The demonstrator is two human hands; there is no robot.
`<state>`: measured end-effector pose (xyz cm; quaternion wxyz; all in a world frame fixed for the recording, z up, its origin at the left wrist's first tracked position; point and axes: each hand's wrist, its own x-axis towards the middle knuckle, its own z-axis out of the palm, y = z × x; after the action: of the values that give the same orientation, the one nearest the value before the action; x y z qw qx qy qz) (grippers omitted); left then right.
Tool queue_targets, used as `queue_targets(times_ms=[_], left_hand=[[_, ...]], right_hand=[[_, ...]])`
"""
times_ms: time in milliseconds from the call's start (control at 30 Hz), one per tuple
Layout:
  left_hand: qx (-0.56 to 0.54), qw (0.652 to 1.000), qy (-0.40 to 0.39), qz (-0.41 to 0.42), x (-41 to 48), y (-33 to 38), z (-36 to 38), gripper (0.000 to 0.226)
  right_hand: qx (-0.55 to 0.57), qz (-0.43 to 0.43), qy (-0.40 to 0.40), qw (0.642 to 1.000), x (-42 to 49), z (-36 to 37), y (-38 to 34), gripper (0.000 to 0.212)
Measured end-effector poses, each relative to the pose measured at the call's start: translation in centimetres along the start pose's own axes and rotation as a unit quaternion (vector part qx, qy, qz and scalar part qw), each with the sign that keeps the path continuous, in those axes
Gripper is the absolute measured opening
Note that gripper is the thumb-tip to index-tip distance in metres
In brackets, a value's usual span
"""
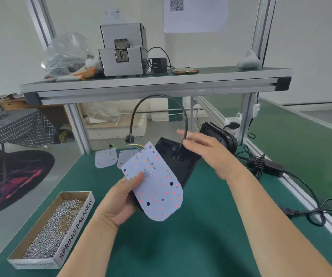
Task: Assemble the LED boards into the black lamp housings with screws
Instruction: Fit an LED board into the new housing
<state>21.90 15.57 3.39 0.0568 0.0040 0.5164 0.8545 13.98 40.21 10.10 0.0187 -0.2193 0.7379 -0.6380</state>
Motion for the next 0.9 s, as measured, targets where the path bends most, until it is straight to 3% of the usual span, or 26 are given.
queue_targets(times_ms=[100,200,267,333,367,433,500,533,667,733,767,833,867,900], left_hand=[[-0.020,1.000,-0.010,0.012,-0.2,0.6,0.4,0.046],[-0.035,0.999,-0.021,0.016,-0.3,0.7,0.7,0.049],[-0.034,0.999,-0.028,0.020,-0.4,0.8,0.8,0.048],[-0.041,0.998,-0.033,0.029,-0.6,1.0,0.5,0.047],[-0.050,0.998,-0.030,0.039,-0.7,1.1,0.2,0.046],[-0.076,0.995,-0.017,0.065,-0.9,1.7,-0.3,0.039],[-0.108,0.991,-0.004,0.081,-1.0,2.1,-0.7,0.035],[-0.119,0.989,0.003,0.083,-1.1,2.3,-0.9,0.036],[-0.069,0.996,-0.011,0.063,-1.7,2.2,-1.6,0.032],[0.003,0.999,-0.034,0.026,-2.1,2.2,-1.9,0.025],[0.041,0.998,-0.039,0.002,-2.2,2.1,-2.1,0.026],[0.113,0.991,-0.050,-0.041,-2.6,1.9,-2.4,0.027],[0.146,0.986,-0.060,-0.058,-2.7,1.7,-2.3,0.030],[0.172,0.980,-0.071,-0.072,-2.8,1.5,-2.2,0.037]], right_hand=[[0.181,0.086,0.003,0.980,-0.5,0.2,1.1,0.027],[0.184,0.096,-0.086,0.974,-1.6,2.4,2.6,0.035],[0.109,0.064,-0.100,0.987,-2.1,3.5,2.7,0.037],[-0.133,0.019,-0.021,0.991,-1.7,3.2,3.2,0.025],[-0.294,0.005,0.010,0.956,-1.4,2.7,3.7,0.020],[-0.532,0.030,0.007,0.846,-1.1,1.5,4.8,0.024],[-0.638,0.090,-0.022,0.765,-1.0,0.8,6.2,0.029],[-0.658,0.115,-0.033,0.743,-1.1,0.7,7.0,0.028],[-0.653,0.181,-0.074,0.731,-1.5,0.4,8.9,0.012],[-0.643,0.200,-0.100,0.732,-1.2,-0.3,8.2,0.023],[-0.619,0.191,-0.098,0.756,-0.8,-0.8,7.3,0.023],[-0.516,0.119,-0.019,0.848,0.1,-1.6,4.3,0.029],[-0.399,0.078,0.052,0.912,0.3,-1.6,2.2,0.026],[-0.288,0.029,0.095,0.952,0.6,-1.2,0.3,0.025]])
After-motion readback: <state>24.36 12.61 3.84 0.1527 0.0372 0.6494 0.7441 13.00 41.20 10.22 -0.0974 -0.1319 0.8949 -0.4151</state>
